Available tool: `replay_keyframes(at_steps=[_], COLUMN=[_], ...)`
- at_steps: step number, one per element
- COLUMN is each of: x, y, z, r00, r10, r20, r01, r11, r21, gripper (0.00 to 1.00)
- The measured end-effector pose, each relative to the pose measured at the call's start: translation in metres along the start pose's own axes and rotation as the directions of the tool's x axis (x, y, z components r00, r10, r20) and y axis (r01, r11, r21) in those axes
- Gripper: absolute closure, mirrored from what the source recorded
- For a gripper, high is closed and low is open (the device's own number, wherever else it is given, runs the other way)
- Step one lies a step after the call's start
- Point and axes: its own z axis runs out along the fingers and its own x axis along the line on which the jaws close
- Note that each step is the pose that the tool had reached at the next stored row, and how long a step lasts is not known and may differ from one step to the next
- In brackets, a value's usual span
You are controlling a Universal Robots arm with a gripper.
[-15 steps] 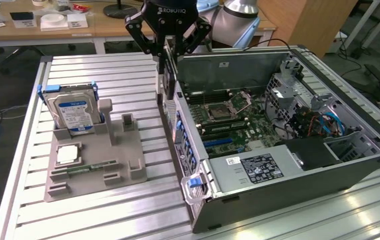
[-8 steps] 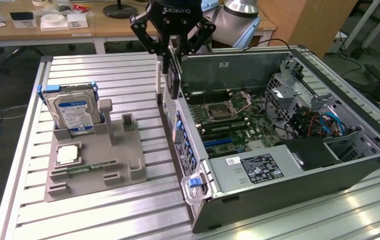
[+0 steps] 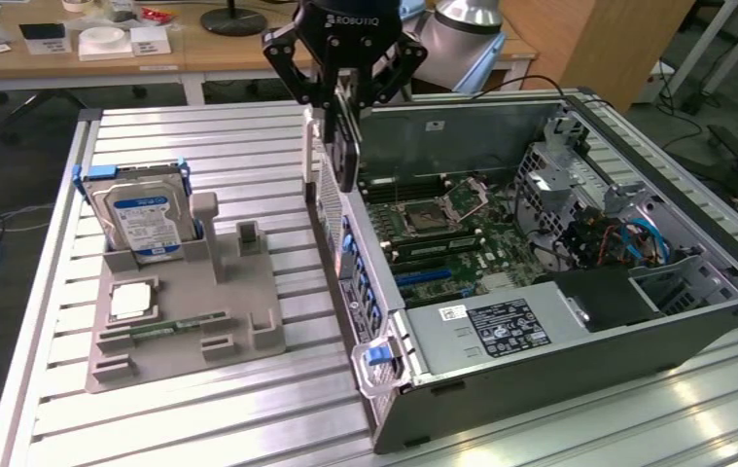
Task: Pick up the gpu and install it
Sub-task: 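Pick up the gpu and move the gpu toward the slot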
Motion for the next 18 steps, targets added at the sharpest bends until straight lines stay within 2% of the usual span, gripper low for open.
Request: replay_keyframes(at_steps=[10,15,18], x=[-0.009,-0.012,-0.012], y=[0.0006,0.0007,0.0008], z=[-0.0001,0.0001,0.0001], r00=[1.0,0.9989,0.9985], r10=[-0.002,-0.046,-0.054], r20=[-0.0002,-0.0022,-0.0026], r01=[0.002,0.046,0.054], r11=[1.0,0.9989,0.9985], r21=[0.0001,0.0005,0.0005], gripper=[0.72,0.72,0.72])
